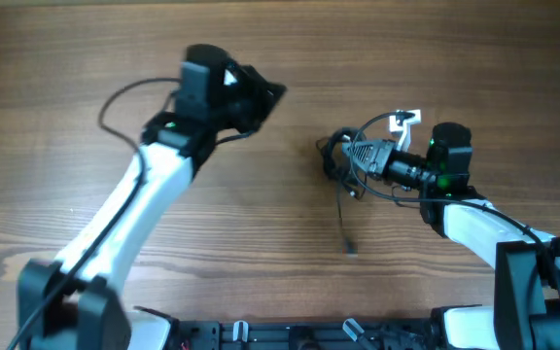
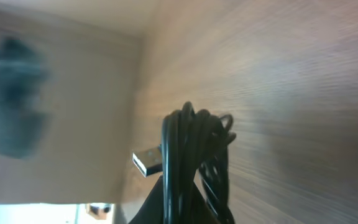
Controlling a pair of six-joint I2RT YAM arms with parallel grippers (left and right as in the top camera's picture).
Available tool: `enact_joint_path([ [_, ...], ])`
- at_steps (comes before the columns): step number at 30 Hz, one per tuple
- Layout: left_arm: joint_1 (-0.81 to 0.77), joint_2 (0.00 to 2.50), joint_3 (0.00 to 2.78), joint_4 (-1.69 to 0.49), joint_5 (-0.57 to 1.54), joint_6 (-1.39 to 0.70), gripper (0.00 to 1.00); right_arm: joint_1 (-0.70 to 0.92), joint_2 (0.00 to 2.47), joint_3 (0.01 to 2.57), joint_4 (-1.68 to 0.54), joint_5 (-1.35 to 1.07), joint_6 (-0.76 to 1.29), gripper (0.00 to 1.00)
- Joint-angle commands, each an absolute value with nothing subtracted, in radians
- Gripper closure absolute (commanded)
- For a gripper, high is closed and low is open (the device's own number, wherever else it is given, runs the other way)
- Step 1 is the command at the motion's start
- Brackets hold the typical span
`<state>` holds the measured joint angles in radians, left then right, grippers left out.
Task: Untangle cables
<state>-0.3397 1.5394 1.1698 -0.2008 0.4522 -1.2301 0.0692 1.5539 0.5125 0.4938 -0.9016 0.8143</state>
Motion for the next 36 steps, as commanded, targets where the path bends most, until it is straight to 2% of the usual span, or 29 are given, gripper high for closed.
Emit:
enact_joint_path([
  [1,-0.343,1.452,1.172,-0.194,0.453,-1.047,0.96,0.07,1.549,0.516,0.463,-0.87,0.697,0.96],
  [2,-0.343,1.443,1.172,-0.199,0.458,-0.98,0.96,0.07,1.549,0.516,0.476,-0.896,0.694,0.96],
  [3,-0.343,1.442,1.172,-0.215,0.471,-0.94,0.92,0.07,1.549,0.516,0.504,-0.926,0.686,0.96],
  [4,-0.343,1.442,1.172,-0.246,0.484,-0.909,0.69,0.07,1.549,0.516,0.552,-0.964,0.679,0.96],
  [5,-0.343,1.442,1.172,-0.308,0.486,-0.861,0.55,0.07,1.549,0.516,0.618,-1.01,0.681,0.96],
  [6,-0.343,1.442,1.172,-0.381,0.487,-0.797,0.52,0.07,1.549,0.516,0.704,-1.065,0.685,0.96],
  [8,-0.343,1.442,1.172,-0.471,0.546,-0.677,0.51,0.07,1.549,0.516,0.875,-1.129,0.744,0.96],
  [10,-0.355,1.442,1.171,-0.518,0.699,-0.478,0.45,0.07,1.549,0.516,0.981,-1.131,0.84,0.96],
  [11,-0.361,1.442,1.171,-0.527,0.716,-0.448,0.44,0.07,1.549,0.516,1.007,-1.127,0.886,0.96],
  [15,-0.45,1.452,1.161,-0.524,0.706,-0.395,0.38,0.073,1.549,0.516,1.061,-1.115,1.218,0.96],
  [17,-0.523,1.471,1.161,-0.517,0.611,-0.398,0.35,0.083,1.549,0.516,1.164,-1.115,1.381,0.96],
  [20,-0.574,1.514,1.161,-0.516,0.522,-0.434,0.35,0.088,1.549,0.516,1.336,-1.115,1.47,0.96],
  [21,-0.577,1.527,1.161,-0.514,0.521,-0.455,0.36,0.088,1.549,0.516,1.348,-1.115,1.484,0.96],
  [25,-0.577,1.554,1.16,-0.483,0.458,-0.489,0.54,0.088,1.549,0.516,1.349,-1.14,1.507,0.96],
  [26,-0.577,1.554,1.16,-0.483,0.402,-0.517,0.71,0.088,1.549,0.516,1.349,-1.155,1.507,0.96],
  [27,-0.576,1.554,1.16,-0.483,0.371,-0.542,0.95,0.088,1.549,0.516,1.349,-1.161,1.507,0.96],
  [30,-0.576,1.554,1.16,-0.482,0.357,-0.558,0.96,0.088,1.549,0.516,1.316,-1.161,1.473,0.93],
  [32,-0.572,1.545,1.161,-0.472,0.354,-0.558,0.96,0.088,1.549,0.516,1.224,-1.161,1.433,0.76],
  [36,-0.556,1.497,1.161,-0.426,0.354,-0.558,0.96,0.088,1.549,0.516,0.933,-1.131,1.282,0.74],
])
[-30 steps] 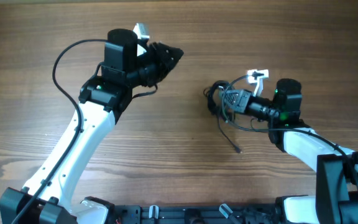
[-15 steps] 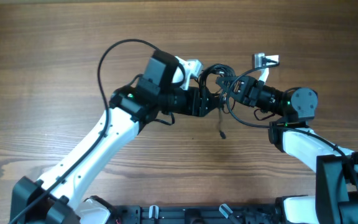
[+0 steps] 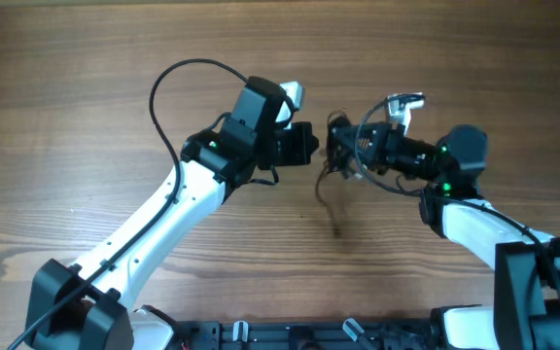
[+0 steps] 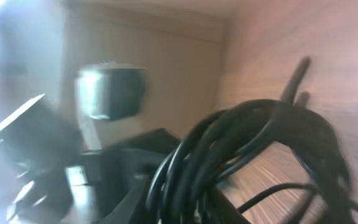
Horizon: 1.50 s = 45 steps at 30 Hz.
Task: Untangle cables
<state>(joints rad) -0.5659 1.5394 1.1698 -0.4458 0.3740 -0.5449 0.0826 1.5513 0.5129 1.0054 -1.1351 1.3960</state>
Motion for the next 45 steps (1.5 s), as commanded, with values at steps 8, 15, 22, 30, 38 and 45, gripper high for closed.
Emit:
enact_joint_path([
  [8,-0.536,1.47,1.16,-0.482,0.353,-0.845,0.37,0.088,1.549,0.516,0.799,-0.878,1.205,0.96],
  [15,-0.593,1.472,1.16,-0.514,0.208,-0.618,0.07,0.088,1.549,0.516,0.759,-0.808,1.723,0.96],
  [22,-0.74,1.504,1.159,-0.434,-0.039,0.041,0.01,0.088,1.549,0.516,0.665,-1.014,1.999,0.96],
  [30,-0.738,1.57,1.159,-0.437,-0.033,0.109,0.16,0.088,1.549,0.516,0.665,-1.056,2.0,0.96],
  [38,-0.738,1.599,1.159,-0.438,0.128,0.109,0.25,0.088,1.549,0.516,0.664,-1.009,1.996,0.96],
  [45,-0.738,1.617,1.159,-0.445,0.236,0.108,0.29,0.088,1.549,0.516,0.659,-0.978,1.979,0.96],
])
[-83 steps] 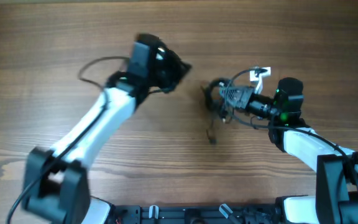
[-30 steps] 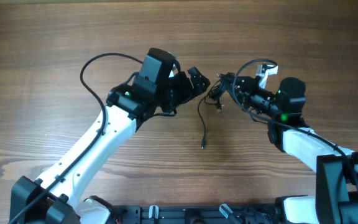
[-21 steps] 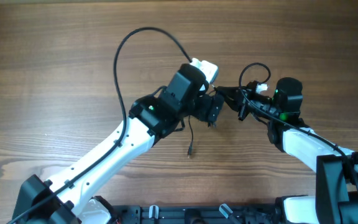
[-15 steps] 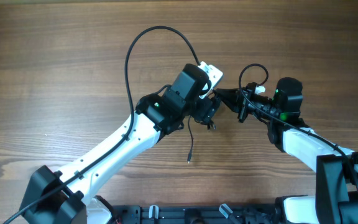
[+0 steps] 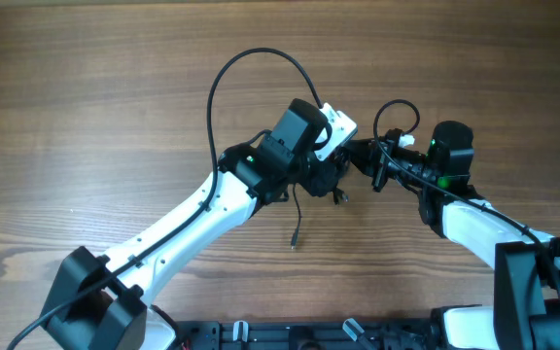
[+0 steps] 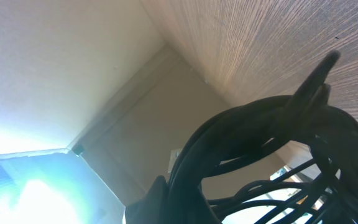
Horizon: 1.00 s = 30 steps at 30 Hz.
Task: Untangle cables
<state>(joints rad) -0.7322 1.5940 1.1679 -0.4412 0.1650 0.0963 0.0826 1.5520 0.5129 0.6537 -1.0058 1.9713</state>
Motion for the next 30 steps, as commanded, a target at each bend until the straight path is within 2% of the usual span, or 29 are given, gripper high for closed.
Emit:
enact_joint_path([
  [1,-0.738,1.615,1.159,-0.441,0.235,0.108,0.27,0.088,1.549,0.516,0.646,-0.954,1.948,0.96],
  [5,-0.695,1.556,1.166,-0.425,0.163,0.076,0.27,0.088,1.549,0.516,0.536,-0.916,1.88,0.96],
  [8,-0.671,1.514,1.165,-0.423,0.241,0.041,0.21,0.088,1.549,0.516,0.527,-0.912,1.877,0.96],
  [10,-0.683,1.541,1.165,-0.434,0.322,0.041,0.21,0.088,1.549,0.516,0.527,-0.913,1.877,0.96],
  [15,-0.733,1.633,1.165,-0.433,0.325,0.049,0.18,0.088,1.549,0.516,0.527,-0.936,1.877,0.96],
  [16,-0.744,1.644,1.165,-0.433,0.319,0.073,0.2,0.088,1.549,0.516,0.528,-0.936,1.877,0.96],
  [17,-0.748,1.657,1.165,-0.434,0.276,0.074,0.34,0.088,1.549,0.516,0.53,-0.941,1.877,0.96],
  [19,-0.745,1.679,1.165,-0.439,0.178,0.074,0.51,0.088,1.549,0.516,0.53,-0.957,1.877,0.96],
  [21,-0.736,1.683,1.165,-0.44,0.107,0.074,0.57,0.088,1.549,0.516,0.53,-0.981,1.867,0.96],
  [22,-0.726,1.683,1.165,-0.424,0.092,0.074,0.76,0.088,1.549,0.516,0.53,-0.999,1.818,0.96],
  [24,-0.723,1.683,1.165,-0.41,0.093,0.074,0.96,0.088,1.549,0.516,0.53,-1.029,1.803,0.96],
  [26,-0.723,1.683,1.165,-0.408,0.095,0.07,0.96,0.088,1.549,0.516,0.538,-1.032,1.778,0.95],
  [28,-0.721,1.683,1.165,-0.407,0.095,0.067,0.96,0.086,1.549,0.516,0.562,-1.017,1.633,0.67],
  [29,-0.713,1.675,1.165,-0.408,0.095,0.066,0.96,0.086,1.549,0.516,0.618,-1.015,1.404,0.46],
  [30,-0.692,1.654,1.165,-0.412,0.095,0.046,0.96,0.086,1.549,0.516,0.654,-1.015,1.244,0.18],
])
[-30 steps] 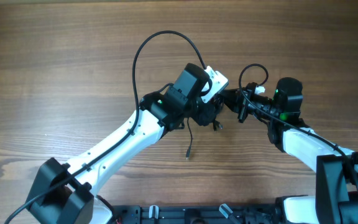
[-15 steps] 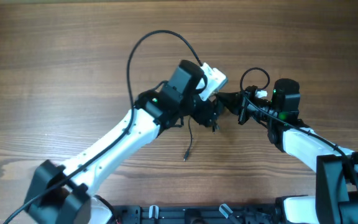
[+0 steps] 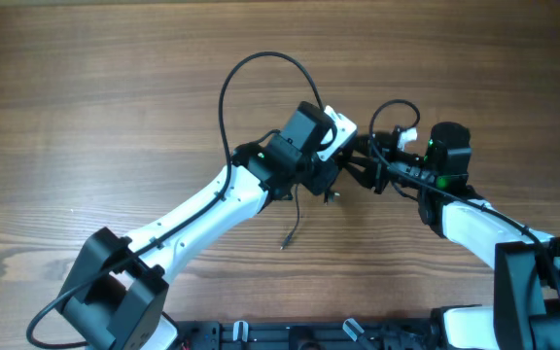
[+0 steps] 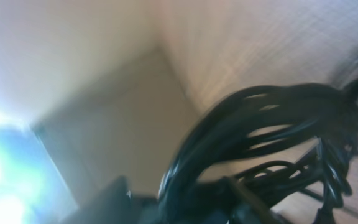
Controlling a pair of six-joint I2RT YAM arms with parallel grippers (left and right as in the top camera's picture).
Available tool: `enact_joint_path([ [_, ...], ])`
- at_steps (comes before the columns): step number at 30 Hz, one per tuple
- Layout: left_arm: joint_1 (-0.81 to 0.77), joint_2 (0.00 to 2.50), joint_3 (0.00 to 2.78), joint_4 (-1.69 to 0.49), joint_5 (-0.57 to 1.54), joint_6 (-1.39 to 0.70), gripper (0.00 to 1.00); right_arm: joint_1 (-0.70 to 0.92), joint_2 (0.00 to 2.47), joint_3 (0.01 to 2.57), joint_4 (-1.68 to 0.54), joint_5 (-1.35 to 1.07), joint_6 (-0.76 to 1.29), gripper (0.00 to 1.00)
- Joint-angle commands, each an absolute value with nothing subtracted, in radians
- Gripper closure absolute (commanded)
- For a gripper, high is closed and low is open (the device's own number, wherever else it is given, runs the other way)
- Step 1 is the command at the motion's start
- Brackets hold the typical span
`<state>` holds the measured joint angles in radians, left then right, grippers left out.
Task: Untangle cables
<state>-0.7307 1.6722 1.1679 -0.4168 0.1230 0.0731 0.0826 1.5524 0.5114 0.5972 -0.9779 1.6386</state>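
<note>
A black cable bundle (image 3: 350,173) hangs above the table's middle, between my two grippers. My right gripper (image 3: 362,167) comes in from the right and is shut on the bundle. In the blurred right wrist view the looped cables (image 4: 260,121) fill the frame and hide the fingers. My left gripper (image 3: 329,181) presses against the bundle's left side; whether its jaws are open or shut is hidden under the wrist. One loose cable end (image 3: 286,240) trails down onto the wood below the left wrist.
The wooden table (image 3: 86,107) spans the whole view. The left arm's own supply cable (image 3: 261,58) arches high behind its wrist. A black rail (image 3: 290,335) runs along the front edge between the two arm bases.
Both grippers stay together at the bundle. The left wrist has shifted slightly left and the loose cable end has moved a little down and left. The right wrist view has turned and blurred.
At first my right gripper held the bundle alone at centre right, with the left arm far off to the left. Then the left gripper was close to the bundle's left side. After that it was against the bundle, and it remains there now.
</note>
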Motion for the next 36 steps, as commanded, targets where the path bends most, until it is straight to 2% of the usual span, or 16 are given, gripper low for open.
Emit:
enact_joint_path([
  [1,-0.662,1.621,1.165,-0.424,0.096,0.014,0.96,0.08,1.549,0.516,0.658,-1.015,1.124,0.0],
  [4,-0.529,1.509,1.165,-0.474,0.146,-0.123,0.96,0.03,1.549,0.516,0.677,-1.023,1.066,0.0],
  [6,-0.431,1.466,1.165,-0.481,0.3,-0.203,0.96,0.02,1.549,0.516,0.714,-1.099,1.016,0.0],
  [9,-0.342,1.469,1.165,-0.479,0.435,-0.331,0.96,0.074,1.549,0.516,0.709,-1.166,1.024,0.11],
  [12,-0.353,1.473,1.165,-0.479,0.502,-0.318,0.96,0.16,1.549,0.516,0.713,-1.131,1.078,0.19],
  [15,-0.401,1.473,1.165,-0.479,0.508,-0.295,0.96,0.212,1.549,0.516,0.757,-1.095,1.223,0.38],
  [19,-0.468,1.473,1.165,-0.477,0.508,-0.296,0.96,0.252,1.549,0.516,0.854,-1.1,1.266,0.44],
  [21,-0.484,1.473,1.165,-0.47,0.508,-0.3,0.96,0.262,1.549,0.516,0.853,-1.111,1.29,0.56],
  [23,-0.496,1.473,1.165,-0.461,0.508,-0.3,0.96,0.263,1.549,0.516,0.853,-1.132,1.318,0.85],
  [24,-0.495,1.473,1.165,-0.461,0.504,-0.299,0.96,0.263,1.549,0.516,0.858,-1.156,1.343,0.93],
  [29,-0.475,1.473,1.165,-0.484,0.294,-0.29,0.96,0.261,1.549,0.516,0.89,-1.255,1.362,0.96],
  [33,-0.478,1.473,1.165,-0.514,0.439,-0.107,0.96,0.236,1.549,0.516,0.896,-1.193,1.362,0.96],
  [36,-0.478,1.472,1.165,-0.574,0.445,-0.052,0.96,0.162,1.549,0.516,0.901,-1.167,1.36,0.96],
])
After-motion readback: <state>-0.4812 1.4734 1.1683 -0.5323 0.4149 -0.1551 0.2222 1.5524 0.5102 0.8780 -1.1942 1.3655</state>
